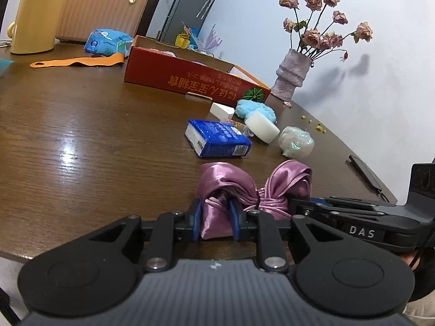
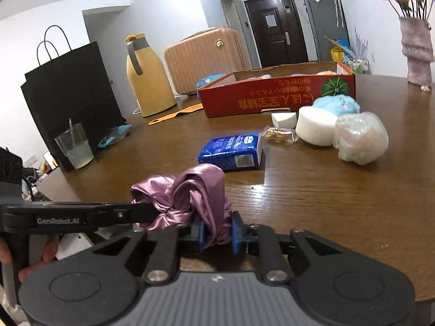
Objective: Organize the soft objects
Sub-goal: 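Carry the pink bow with both grippers into the box and open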
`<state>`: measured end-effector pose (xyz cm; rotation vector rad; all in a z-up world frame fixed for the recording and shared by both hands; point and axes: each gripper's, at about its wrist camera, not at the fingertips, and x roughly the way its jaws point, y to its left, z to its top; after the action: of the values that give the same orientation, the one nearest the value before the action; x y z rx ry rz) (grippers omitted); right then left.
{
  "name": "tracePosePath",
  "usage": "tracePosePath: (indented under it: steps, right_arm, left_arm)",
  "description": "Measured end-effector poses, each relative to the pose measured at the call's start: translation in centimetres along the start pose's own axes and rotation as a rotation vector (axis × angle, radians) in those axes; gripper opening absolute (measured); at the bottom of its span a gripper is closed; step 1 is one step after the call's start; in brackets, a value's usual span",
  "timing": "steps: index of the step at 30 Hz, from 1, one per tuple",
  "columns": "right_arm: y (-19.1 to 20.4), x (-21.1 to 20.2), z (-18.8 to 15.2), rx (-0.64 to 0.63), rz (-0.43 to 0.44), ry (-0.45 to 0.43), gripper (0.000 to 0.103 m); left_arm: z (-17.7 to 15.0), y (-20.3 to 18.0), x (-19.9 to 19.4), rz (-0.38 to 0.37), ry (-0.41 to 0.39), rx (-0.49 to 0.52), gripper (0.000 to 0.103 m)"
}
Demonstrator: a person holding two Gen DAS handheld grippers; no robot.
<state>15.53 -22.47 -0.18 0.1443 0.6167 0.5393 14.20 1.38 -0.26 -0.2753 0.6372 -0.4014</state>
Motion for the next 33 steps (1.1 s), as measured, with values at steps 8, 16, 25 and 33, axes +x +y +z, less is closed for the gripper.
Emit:
tracePosePath:
  steps: [8,16,25,33]
  right_arm:
    - [-1.4,0.5,6.3,0.008,0.033,-0.086,0.011]
    - [-4.5,12.7,23.4,-0.036,0.003,-0.070,0.011]
    - [-6.9,28.2,26.2,0.064,-0.097,0.233,0.021]
    - [-7.1,26.3,26.7,0.031,-0.162,0.234,0.058]
  left_arm:
    - [7.5,0.7,0.3,-0.079,-0.128,0.015,0.017]
    - [23.3,4.8,10.4,0.092,-0.134,0.072,0.018]
    - [25.5,10.4,16.4,0.189,-0.075,0.025,0.060]
    - [26.3,9.1,13.7,0.221,-0.094,0.058,0.064]
